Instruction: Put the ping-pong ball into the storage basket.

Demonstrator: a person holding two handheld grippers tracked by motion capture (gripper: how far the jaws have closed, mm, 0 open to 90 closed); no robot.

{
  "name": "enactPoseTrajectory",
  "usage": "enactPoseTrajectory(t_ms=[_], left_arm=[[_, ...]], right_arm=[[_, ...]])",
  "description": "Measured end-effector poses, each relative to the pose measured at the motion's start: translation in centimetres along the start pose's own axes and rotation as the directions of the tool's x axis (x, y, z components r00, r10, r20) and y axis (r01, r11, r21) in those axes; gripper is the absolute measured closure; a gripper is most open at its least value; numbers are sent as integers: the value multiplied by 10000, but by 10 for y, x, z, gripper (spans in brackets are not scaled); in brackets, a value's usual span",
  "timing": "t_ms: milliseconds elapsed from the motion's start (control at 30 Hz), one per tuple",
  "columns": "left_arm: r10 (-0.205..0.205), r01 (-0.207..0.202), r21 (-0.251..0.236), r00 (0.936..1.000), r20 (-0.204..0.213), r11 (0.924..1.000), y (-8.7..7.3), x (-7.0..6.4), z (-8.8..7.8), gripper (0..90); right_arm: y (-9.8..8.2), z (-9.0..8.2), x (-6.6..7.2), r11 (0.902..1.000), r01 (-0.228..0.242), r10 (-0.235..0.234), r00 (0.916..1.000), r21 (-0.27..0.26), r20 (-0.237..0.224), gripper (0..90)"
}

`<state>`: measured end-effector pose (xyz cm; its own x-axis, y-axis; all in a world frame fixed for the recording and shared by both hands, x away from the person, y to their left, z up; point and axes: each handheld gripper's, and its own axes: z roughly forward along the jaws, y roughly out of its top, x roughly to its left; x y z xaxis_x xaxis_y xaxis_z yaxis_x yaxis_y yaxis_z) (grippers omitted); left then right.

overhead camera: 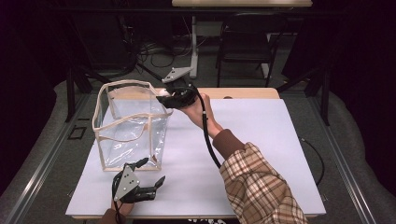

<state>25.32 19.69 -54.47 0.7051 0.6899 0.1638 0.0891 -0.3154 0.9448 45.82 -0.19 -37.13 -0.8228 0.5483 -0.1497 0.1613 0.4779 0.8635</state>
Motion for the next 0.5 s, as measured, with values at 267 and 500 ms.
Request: enactPoseTrajectory(t_ms=[267,500], left_arm=[[-24,24,-17,10000,-23,10000,0,0,-1,159],[-20,20,-7,10000,-26,10000,0,0,-1,159]], right_arm=[[4,4,2,9999,66,-65,10000,83,-41,510],[5,6,4,9996,188,-188,9998,214,-14,510]])
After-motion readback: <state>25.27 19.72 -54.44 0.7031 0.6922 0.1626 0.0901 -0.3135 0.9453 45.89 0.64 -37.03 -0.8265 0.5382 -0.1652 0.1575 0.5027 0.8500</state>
